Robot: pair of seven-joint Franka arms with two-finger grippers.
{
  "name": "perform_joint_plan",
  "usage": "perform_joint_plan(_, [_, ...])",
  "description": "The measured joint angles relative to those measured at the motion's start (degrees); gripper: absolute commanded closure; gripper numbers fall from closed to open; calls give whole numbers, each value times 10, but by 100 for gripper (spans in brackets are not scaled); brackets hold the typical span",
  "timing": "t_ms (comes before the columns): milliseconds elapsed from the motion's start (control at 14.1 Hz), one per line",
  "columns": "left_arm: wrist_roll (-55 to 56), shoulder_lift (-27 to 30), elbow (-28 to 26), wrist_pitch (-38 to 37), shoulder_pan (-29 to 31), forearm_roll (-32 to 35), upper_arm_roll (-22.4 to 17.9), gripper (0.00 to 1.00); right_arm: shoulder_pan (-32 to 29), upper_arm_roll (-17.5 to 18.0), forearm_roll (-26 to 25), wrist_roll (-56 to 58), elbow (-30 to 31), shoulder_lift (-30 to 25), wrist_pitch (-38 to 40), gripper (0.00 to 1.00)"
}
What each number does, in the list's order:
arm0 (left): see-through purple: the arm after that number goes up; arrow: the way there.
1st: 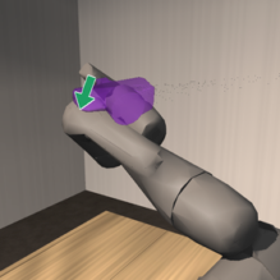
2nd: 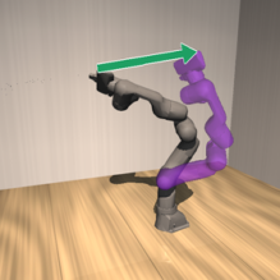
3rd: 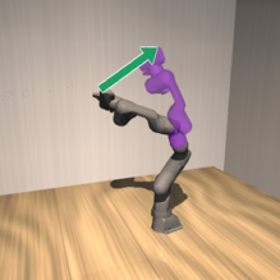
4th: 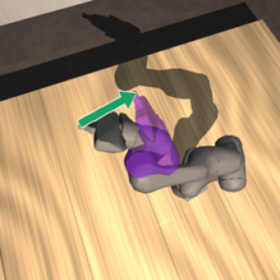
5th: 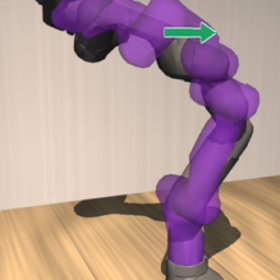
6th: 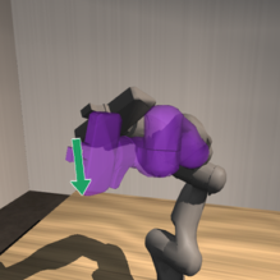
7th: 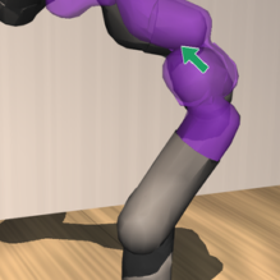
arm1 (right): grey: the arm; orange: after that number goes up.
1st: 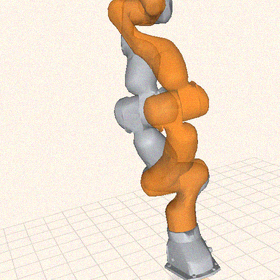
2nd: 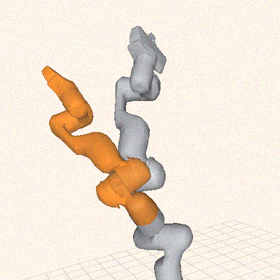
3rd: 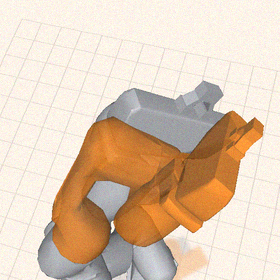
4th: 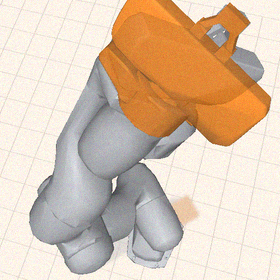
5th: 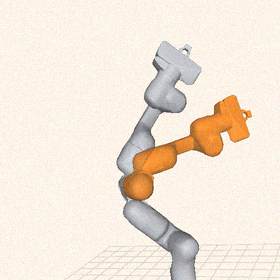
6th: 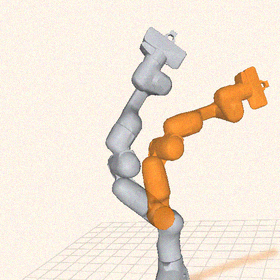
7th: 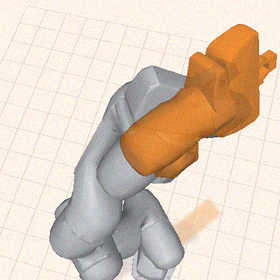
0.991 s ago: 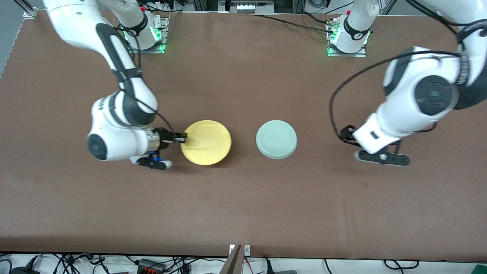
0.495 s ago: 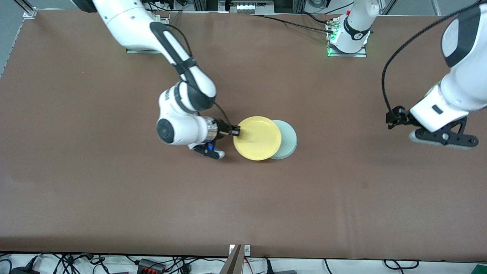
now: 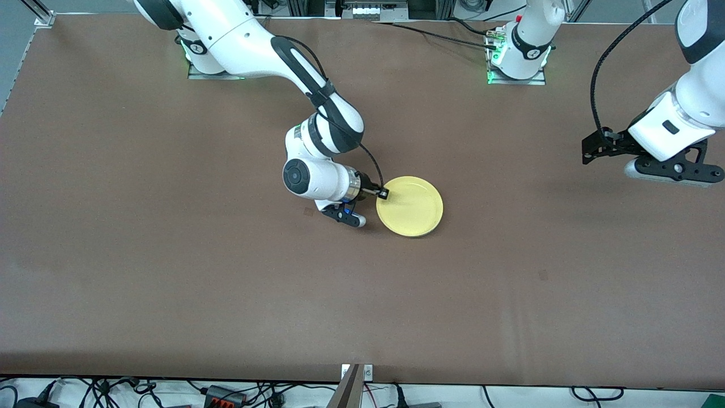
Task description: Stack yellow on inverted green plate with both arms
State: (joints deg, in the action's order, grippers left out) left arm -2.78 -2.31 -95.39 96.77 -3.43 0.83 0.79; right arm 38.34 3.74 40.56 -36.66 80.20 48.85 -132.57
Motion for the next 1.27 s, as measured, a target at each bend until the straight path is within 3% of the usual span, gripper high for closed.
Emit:
perform_joint_plan(283, [-1, 34, -37, 11, -2, 0, -3, 0, 12, 0, 0, -32, -28, 24, -15, 100])
perform_joint_plan(1132, [-1, 38, -36, 14, -6, 0, -3, 0, 19, -4, 0, -59, -40, 39, 32, 100])
perform_joint_plan(1203, [-1, 39, -36, 12, -6, 0, -3, 0, 18, -5, 0, -60, -41, 39, 37, 72])
perform_joint_plan(1274, [-1, 39, -36, 8, -6, 0, -3, 0, 18, -6, 0, -60, -42, 39, 38, 1])
